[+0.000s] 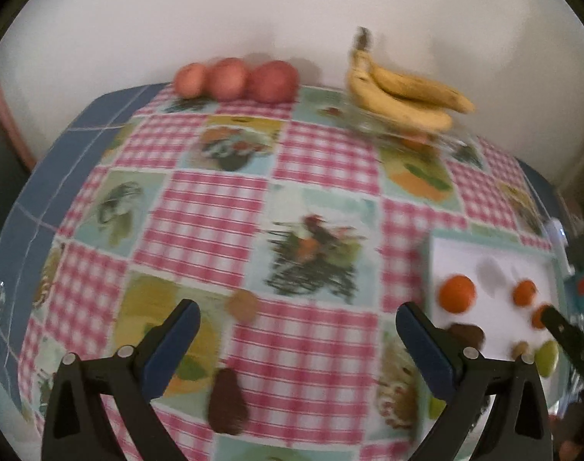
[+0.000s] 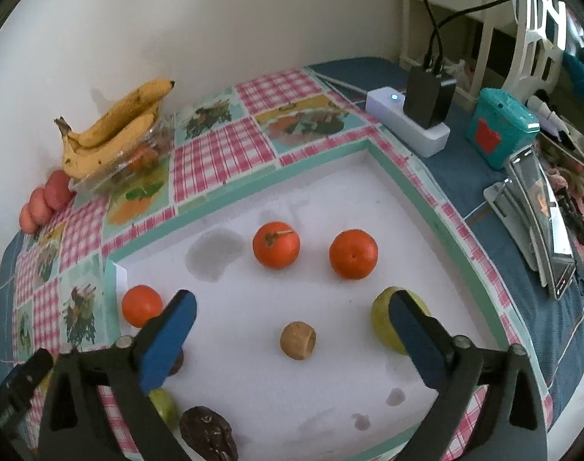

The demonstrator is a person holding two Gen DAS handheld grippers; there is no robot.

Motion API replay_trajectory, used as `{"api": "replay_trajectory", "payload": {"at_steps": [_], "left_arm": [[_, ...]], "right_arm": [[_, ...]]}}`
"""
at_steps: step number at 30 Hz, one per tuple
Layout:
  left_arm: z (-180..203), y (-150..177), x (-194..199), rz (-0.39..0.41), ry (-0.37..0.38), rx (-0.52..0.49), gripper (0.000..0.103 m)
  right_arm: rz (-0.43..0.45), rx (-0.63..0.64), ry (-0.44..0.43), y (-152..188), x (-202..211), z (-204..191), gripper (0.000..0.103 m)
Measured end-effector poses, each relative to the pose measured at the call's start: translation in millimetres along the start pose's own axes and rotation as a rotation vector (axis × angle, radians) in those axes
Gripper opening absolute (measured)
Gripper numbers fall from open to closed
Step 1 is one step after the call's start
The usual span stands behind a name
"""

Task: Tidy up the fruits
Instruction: 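Withdraw both tools from the tray toward the remaining fruit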

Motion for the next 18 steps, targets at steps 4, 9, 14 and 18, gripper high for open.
{"api": "replay_trajectory", "payload": {"at_steps": [4,9,14,18], "left_arm": [[-21.7,-12.8,9.5,0.052,-0.068,-0.005,0.103],[-58.1,-28.9,26.4,0.141,-0.097,0.045,0.103],[-93.7,-38.4,39.6,0.189,-0.071,0.11,0.103],[-126.9,-41.6,39.4,0.164,-0.032,0.238,0.103]], "right_arm": [[-0.002,0.0,-0.021,-0.1,1.5,-9.6,0.1],[0.0,0.064,-0.056,0.7,5.1,-38.5,0.1],[0.024,0.125,-0.118,2.1,17.1,-68.1,0.1],[0.022,0.175,-0.161,5.3,24.7,-91.4,0.1]]}}
Point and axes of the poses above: each gripper's, at about its wrist camera, not at the fingertips, and x roughly against the way its jaws point, z to its right, y to its underside, the point moved 2 cm from there along -x, roughly the way its jaws point, and after that the axes turned 11 degrees about x, right-handed, at the moved point
